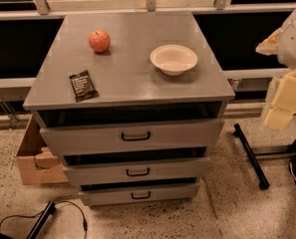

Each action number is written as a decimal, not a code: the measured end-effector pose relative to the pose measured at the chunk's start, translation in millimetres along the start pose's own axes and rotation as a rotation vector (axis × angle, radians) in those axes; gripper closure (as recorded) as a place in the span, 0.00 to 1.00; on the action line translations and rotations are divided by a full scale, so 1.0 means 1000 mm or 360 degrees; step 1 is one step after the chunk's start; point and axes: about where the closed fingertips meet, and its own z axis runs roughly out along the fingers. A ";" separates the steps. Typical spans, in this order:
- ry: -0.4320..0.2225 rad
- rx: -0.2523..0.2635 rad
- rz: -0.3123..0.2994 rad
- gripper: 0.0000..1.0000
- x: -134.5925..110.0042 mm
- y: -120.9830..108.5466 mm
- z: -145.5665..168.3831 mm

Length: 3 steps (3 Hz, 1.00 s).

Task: Open top drawer

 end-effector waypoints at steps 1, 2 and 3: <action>0.0000 0.0000 0.0000 0.00 0.000 0.000 0.000; 0.0009 -0.0026 -0.0015 0.00 0.001 0.005 0.020; 0.0041 -0.0031 -0.0033 0.00 0.001 0.013 0.057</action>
Offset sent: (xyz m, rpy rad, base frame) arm 0.0034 0.0084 -0.0613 -0.0121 0.0643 0.0304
